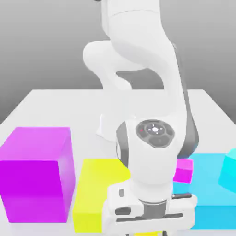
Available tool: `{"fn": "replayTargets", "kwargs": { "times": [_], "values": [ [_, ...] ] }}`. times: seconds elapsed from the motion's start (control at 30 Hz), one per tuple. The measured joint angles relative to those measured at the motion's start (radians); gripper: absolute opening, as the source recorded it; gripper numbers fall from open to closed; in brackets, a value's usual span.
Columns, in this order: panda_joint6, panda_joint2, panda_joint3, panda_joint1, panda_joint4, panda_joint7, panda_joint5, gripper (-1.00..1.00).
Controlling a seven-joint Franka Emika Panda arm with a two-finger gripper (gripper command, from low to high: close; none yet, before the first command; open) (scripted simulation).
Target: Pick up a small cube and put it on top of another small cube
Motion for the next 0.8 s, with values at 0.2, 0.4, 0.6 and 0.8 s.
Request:
{"fn": "replayTargets", "kwargs": {
  "times": [0.2, 0.4, 0.6, 0.8],
  "values": [
    [-0.035, -0.044, 0.004, -0.003, -0.009, -0.004, 0.006, -1.00],
    [-0.164, -0.254, 0.057, 0.006, -0.091, -0.088, 0.016, -1.00],
    [-0.263, -0.472, 0.126, 0.072, -0.209, -0.264, 0.060, -1.00],
    [-0.363, -0.692, 0.137, 0.165, -0.327, -0.460, 0.128, -1.00]
  ]
}}
